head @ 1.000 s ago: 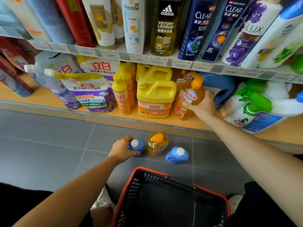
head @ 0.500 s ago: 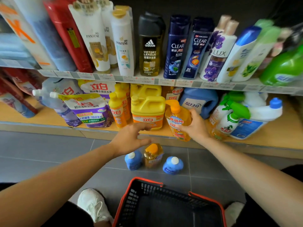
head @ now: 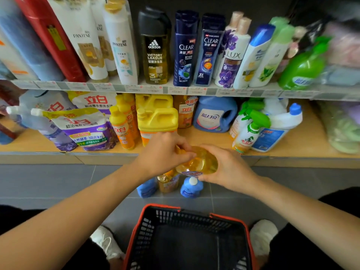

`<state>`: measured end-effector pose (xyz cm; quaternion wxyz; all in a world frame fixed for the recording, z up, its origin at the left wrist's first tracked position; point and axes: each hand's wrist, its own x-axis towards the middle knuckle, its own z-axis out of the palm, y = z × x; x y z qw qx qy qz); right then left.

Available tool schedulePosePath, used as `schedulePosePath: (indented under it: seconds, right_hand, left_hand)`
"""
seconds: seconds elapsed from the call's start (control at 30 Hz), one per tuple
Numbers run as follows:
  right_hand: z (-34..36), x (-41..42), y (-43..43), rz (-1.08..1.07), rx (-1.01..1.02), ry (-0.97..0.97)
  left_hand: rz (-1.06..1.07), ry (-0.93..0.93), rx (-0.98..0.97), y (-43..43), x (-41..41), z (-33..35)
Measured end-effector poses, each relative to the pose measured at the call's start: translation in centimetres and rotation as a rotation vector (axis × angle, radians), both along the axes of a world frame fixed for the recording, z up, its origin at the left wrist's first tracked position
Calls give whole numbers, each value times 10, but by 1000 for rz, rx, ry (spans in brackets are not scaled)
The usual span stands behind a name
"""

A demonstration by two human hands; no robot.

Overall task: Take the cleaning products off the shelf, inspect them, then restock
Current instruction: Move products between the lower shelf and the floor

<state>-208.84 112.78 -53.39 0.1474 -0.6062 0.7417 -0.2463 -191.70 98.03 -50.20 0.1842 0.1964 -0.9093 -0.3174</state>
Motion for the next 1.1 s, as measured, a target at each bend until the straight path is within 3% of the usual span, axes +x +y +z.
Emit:
schedulePosePath:
  seconds: [0.17, 0.3, 0.47, 0.6, 0.93, 1.1]
  right_hand:
    - [-8, -2, 10, -47, -4, 14]
    - [-10, -9, 12, -39, 30, -174]
    - [-7, -17, 18, -45, 36, -526]
    - [-8, -10, 24, -78, -35, -625]
    - [-15, 2, 34, -188, -123, 14]
    - [-12, -7, 32, -168, -123, -10]
  left_hand:
    - [-181, -47, -62, 2, 4, -4]
    - [-330, 0, 4, -5, 5, -3]
    - [-242, 71, 188, 1, 1, -4]
    - [-141, 116, 84, 7, -4, -3]
    - [77, 12, -157, 18, -9, -16]
    - [-43, 44, -91, 17, -13, -19]
